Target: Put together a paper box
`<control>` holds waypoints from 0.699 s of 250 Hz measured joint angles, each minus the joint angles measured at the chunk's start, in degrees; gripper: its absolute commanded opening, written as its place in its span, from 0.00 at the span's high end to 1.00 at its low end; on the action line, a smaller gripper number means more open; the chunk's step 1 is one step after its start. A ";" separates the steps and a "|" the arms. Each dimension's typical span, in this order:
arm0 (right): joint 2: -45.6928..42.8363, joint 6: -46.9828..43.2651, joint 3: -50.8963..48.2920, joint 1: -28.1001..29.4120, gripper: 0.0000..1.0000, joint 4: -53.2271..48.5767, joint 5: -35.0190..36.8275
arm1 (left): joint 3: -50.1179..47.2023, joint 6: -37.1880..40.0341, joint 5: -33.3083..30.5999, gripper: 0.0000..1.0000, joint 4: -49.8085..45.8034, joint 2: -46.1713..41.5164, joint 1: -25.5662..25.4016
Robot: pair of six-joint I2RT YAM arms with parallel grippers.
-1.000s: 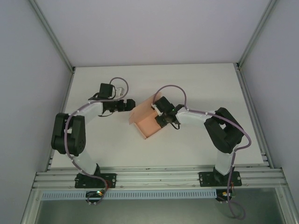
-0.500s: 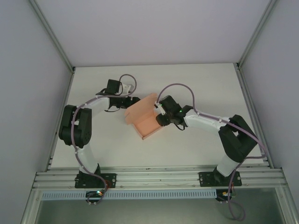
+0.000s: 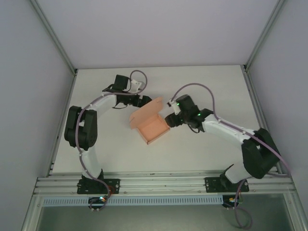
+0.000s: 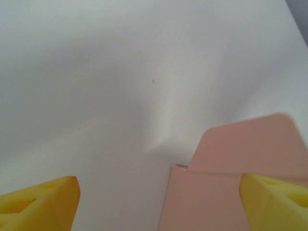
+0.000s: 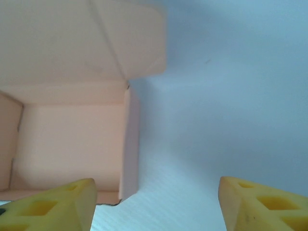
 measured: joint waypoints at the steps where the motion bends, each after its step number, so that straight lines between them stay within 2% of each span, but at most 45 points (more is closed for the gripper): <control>1: -0.13 -0.17 0.00 -0.13 0.21 0.02 -0.13 | 0.20 0.09 0.00 0.09 -0.09 0.09 -0.02; 17: -2.01 -4.13 0.11 -2.21 0.15 0.20 -2.67 | 3.13 1.73 -0.11 0.00 -1.53 1.88 -0.92; 52: -1.46 -17.73 3.87 -2.99 0.10 -2.23 -10.32 | 6.32 2.75 -1.95 0.00 -4.94 3.37 -1.27; 95: 6.14 -32.76 15.78 -3.91 0.08 -7.58 -18.01 | 7.78 2.23 -8.22 0.00 -7.32 0.74 3.93; 118: 11.89 -39.06 22.71 -4.98 0.10 -10.99 -20.37 | 5.57 2.05 -13.64 0.00 -8.31 -5.53 7.69; 134: 15.54 -42.99 26.56 -5.77 0.14 -13.92 -21.53 | 1.38 2.03 -17.97 0.00 -8.22 -12.87 9.60; 160: 21.24 -48.98 32.87 -6.99 0.19 -20.52 -23.74 | -7.30 1.95 -21.29 0.00 -7.15 -24.96 9.77; 175: 24.28 -52.04 36.54 -7.39 0.26 -24.41 -25.03 | -12.52 1.79 -21.49 0.00 -6.38 -30.88 9.33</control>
